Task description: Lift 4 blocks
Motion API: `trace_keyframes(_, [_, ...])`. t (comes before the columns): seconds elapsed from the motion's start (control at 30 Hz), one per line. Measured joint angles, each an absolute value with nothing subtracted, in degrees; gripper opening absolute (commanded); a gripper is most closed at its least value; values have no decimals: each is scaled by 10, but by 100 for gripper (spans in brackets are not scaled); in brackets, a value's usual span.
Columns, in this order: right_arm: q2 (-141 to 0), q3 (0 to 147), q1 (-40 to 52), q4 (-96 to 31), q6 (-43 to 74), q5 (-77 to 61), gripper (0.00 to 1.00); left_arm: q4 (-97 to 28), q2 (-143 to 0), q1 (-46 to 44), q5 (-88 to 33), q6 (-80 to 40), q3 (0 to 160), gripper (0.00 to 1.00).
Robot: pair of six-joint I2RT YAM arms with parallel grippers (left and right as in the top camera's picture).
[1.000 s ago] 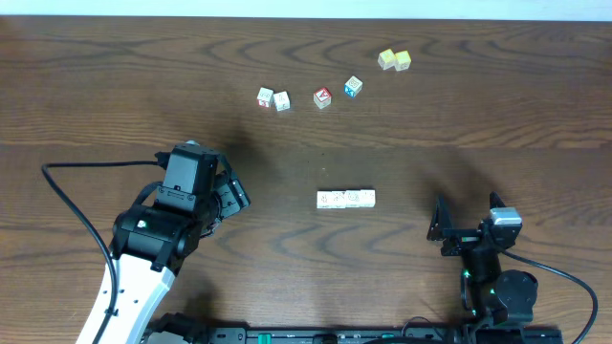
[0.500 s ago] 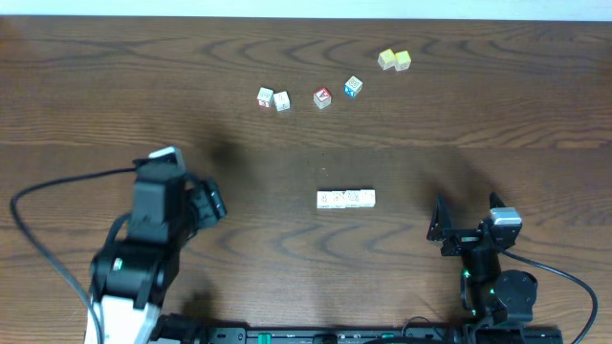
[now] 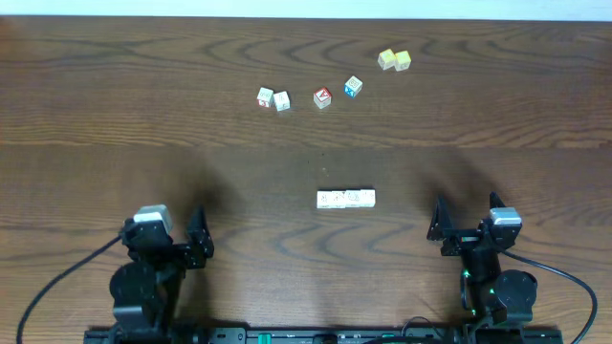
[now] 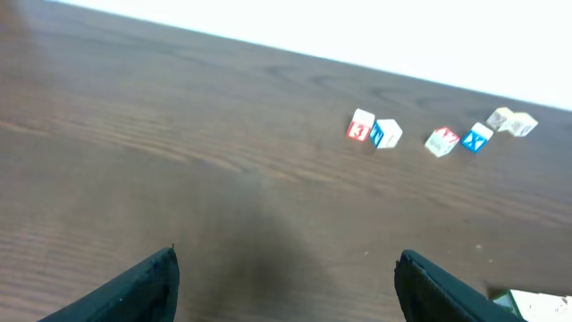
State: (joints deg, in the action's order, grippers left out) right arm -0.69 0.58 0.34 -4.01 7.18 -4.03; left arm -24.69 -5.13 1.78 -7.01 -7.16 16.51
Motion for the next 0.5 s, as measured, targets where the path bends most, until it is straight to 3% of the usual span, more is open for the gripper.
trace_keyframes(0.5, [-7,6,3,-40,72,-40,99,-95,-6,22,-77,-61,50,77])
